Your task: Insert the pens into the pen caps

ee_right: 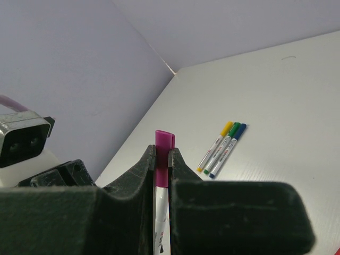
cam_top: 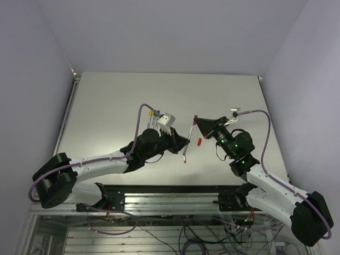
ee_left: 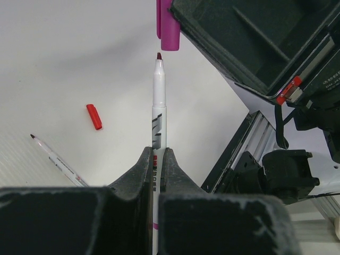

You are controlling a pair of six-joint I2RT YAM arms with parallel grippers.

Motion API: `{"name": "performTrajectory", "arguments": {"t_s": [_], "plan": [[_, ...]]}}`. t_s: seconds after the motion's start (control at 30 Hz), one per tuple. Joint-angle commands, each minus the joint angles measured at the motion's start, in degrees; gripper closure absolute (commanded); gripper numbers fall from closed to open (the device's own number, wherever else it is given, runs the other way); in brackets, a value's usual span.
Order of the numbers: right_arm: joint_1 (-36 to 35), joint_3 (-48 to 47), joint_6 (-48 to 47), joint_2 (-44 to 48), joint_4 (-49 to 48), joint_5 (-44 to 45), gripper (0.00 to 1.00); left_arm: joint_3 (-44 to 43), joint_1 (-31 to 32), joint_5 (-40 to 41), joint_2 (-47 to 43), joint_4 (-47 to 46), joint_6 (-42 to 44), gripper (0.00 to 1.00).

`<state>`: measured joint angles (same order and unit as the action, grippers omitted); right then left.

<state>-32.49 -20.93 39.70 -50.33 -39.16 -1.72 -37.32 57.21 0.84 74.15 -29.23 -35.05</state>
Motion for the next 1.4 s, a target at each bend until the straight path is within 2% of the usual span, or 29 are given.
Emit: {"name": "performTrajectory", "arguments": {"t_s": [0.0, 0.77, 1.37], "plan": [[-0.38, 0.00, -1.38, 0.93, -1.04, 0.92, 1.00, 0.75, -0.17, -0.50, -0.24, -3.14, -0.81, 0.93], [-0.90, 0.47, -0.97, -1.02, -3.20, 1.21, 1.00, 0.32, -0.15, -2.25, 0.20, -4.35, -0.82, 0.93], [-2.86, 1.26, -0.37, -0.99, -3.05, 1.66, 1.00, 1.85, -0.09, 1.72, -1.75, -5.72, -1.34, 0.93]]}}
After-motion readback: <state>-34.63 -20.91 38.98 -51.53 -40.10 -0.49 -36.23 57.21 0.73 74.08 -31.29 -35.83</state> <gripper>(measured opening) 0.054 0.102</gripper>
